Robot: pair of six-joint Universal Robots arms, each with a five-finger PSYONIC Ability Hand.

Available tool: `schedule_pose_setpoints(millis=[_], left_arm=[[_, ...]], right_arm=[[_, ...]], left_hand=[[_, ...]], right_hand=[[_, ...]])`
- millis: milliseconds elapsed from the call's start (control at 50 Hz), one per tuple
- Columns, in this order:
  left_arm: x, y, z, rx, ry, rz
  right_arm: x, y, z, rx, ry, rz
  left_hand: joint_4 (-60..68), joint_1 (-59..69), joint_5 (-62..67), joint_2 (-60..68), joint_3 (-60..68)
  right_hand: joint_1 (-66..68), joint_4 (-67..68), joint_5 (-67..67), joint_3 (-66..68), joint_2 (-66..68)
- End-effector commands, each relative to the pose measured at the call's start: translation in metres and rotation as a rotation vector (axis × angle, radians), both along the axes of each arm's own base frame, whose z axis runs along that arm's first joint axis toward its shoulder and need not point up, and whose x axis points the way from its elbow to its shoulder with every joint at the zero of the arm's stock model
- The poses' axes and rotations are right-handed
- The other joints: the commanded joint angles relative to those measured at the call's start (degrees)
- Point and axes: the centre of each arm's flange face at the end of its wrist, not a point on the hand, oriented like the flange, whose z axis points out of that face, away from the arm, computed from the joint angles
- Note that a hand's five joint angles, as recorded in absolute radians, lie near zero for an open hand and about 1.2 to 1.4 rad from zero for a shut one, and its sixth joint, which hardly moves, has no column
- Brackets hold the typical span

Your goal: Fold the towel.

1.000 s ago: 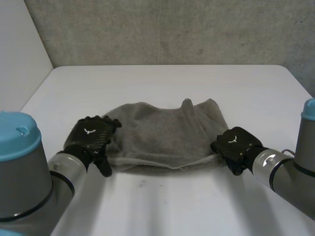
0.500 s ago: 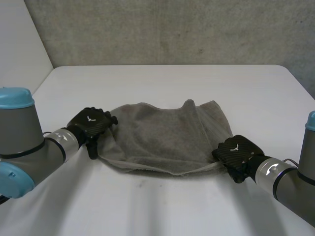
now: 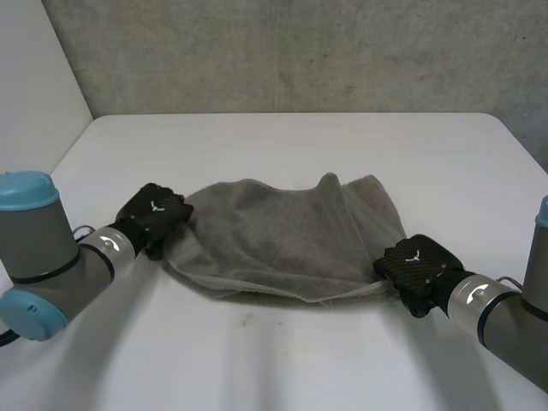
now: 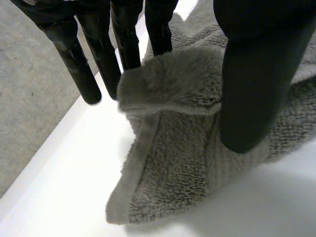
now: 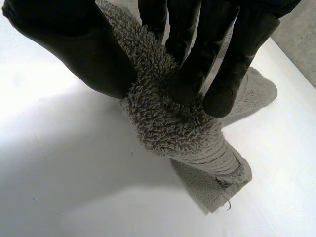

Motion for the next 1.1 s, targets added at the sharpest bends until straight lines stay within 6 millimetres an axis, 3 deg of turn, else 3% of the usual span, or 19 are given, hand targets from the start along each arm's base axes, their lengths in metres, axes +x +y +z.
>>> schedule_pose_setpoints(millis=[20,120,200,240,340,420,640,700,720,740,780,820,1020,1100], left_arm=[[-0.001,-0.003,-0.001,-0.027,0.007,0.0],[0.001,-0.003,0.002,-0.03,0.013,0.004],[0.012,0.0,0.01,-0.033,0.016,0.031],[0.013,0.004,0.013,-0.031,0.021,0.028],[0.016,0.016,0.021,-0.029,0.037,0.03],[0.028,0.019,0.029,-0.014,0.078,0.082],[0.043,0.023,0.045,0.048,0.259,0.196],[0.046,0.025,0.051,0.04,0.276,0.207],[0.046,0.025,0.051,0.04,0.276,0.207],[0.05,0.026,0.053,0.032,0.277,0.22],[0.054,0.026,0.055,0.026,0.278,0.235],[0.057,0.026,0.055,0.024,0.278,0.25],[0.055,0.041,0.054,0.108,0.322,0.265],[0.052,0.041,0.062,0.119,0.355,0.265]], right_arm=[[0.0,-0.002,0.0,-0.004,-0.004,-0.007],[-0.007,-0.01,0.001,-0.016,-0.014,-0.041],[-0.009,-0.013,0.001,-0.019,-0.021,-0.054],[-0.009,-0.015,0.0,-0.012,-0.036,-0.067],[-0.012,-0.024,-0.001,0.011,-0.082,-0.114],[-0.023,-0.037,0.0,0.023,-0.099,-0.173],[-0.039,-0.055,0.001,0.064,-0.105,-0.237],[-0.039,-0.058,-0.001,0.063,-0.105,-0.227],[-0.038,-0.059,0.0,0.061,-0.115,-0.213],[-0.038,-0.059,0.0,0.061,-0.115,-0.213],[-0.036,-0.061,0.003,0.063,-0.148,-0.173],[-0.037,-0.061,0.005,0.064,-0.168,-0.153],[-0.034,-0.065,0.003,0.047,-0.197,-0.075],[-0.031,-0.067,0.014,0.008,-0.206,-0.058]], left_hand=[[20.2,20.0,20.2,20.2,20.2],[33.2,32.9,33.2,33.1,33.2],[44.7,44.5,44.7,44.7,44.7],[44.7,44.5,44.7,44.7,44.8],[44.7,44.5,44.7,44.7,44.8],[44.7,44.5,44.7,44.7,44.8],[44.7,44.5,44.7,44.7,44.8],[44.7,44.5,44.7,44.7,44.8],[44.7,44.5,44.7,44.7,44.8],[44.7,44.5,44.7,44.7,44.8],[44.7,44.5,44.7,44.7,44.8],[44.7,44.5,44.7,44.7,44.8],[44.7,44.5,44.7,44.7,44.8],[44.7,44.5,44.7,44.7,44.8]], right_hand=[[5.4,3.6,4.0,3.3,4.6],[3.4,1.6,2.0,1.3,2.7],[-12.7,-14.5,-14.1,-14.8,-13.5],[-36.5,-38.3,-37.9,-38.6,-37.3],[-47.7,-49.5,-49.1,-49.8,-48.4],[-48.7,-50.5,-50.1,-50.8,-49.5],[-45.2,-47.0,-46.6,-47.3,-45.9],[-38.5,-40.3,-39.9,-40.6,-39.2],[-23.8,-25.6,-25.2,-25.9,-24.6],[-23.7,-25.5,-25.1,-25.8,-24.4],[-0.6,-2.4,-2.0,-2.6,-1.3],[5.3,3.5,3.9,3.2,4.6],[5.4,3.6,4.0,3.3,4.6],[5.4,3.6,4.0,3.3,4.6]])
